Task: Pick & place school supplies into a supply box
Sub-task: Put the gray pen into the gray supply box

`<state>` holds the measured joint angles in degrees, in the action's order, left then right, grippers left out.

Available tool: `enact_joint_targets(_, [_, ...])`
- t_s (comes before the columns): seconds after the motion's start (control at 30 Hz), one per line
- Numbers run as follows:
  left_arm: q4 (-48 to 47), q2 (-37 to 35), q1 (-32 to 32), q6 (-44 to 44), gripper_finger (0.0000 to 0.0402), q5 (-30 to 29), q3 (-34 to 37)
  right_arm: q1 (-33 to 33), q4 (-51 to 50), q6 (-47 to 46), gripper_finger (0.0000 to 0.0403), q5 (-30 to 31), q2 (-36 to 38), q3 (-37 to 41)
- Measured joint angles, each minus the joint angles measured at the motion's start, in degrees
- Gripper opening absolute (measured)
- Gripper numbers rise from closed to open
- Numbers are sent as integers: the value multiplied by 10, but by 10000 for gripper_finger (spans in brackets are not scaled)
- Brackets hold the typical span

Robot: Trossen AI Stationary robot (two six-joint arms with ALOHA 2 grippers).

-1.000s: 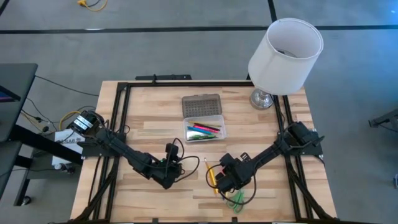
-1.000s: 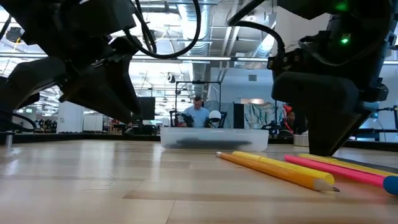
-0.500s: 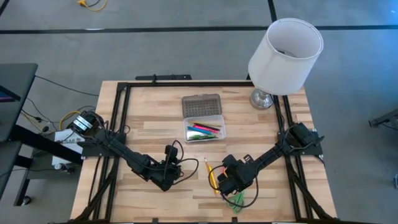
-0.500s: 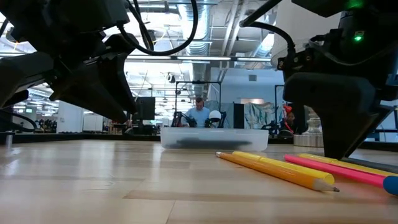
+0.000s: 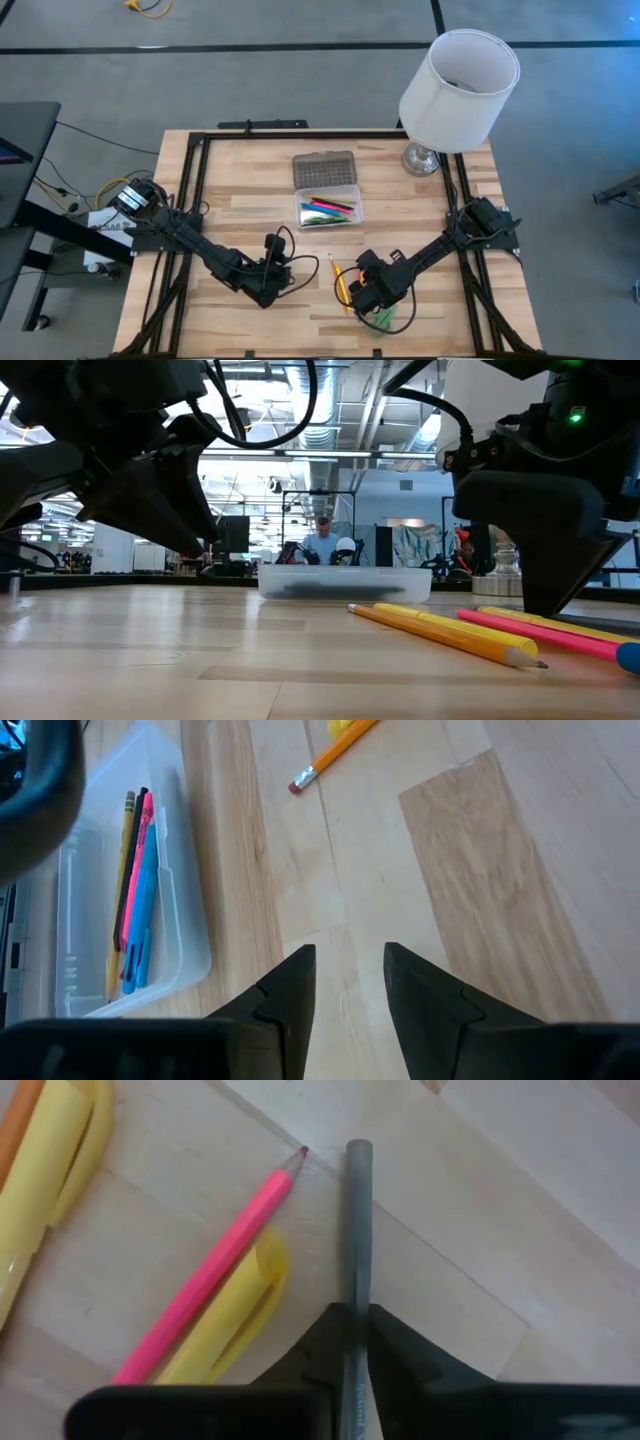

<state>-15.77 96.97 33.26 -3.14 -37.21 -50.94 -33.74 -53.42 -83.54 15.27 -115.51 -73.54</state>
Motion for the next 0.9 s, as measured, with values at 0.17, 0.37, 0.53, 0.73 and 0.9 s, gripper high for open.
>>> enact_joint_targets(0.17, [0,0,1,0,116,0,0,0,0,13,12,8,0,0])
enact_joint_targets(0.37, [0,0,1,0,116,0,0,2,-1,73,48,5,-1,0])
enact_joint_targets(0.53, [1,0,1,0,116,0,0,37,-3,140,72,-62,1,-1])
enact_joint_targets(0.73, [2,0,1,0,116,0,0,72,-2,199,73,-108,1,-1])
enact_joint_targets(0.9, [0,0,1,-1,116,0,0,82,-1,221,70,-119,1,-1])
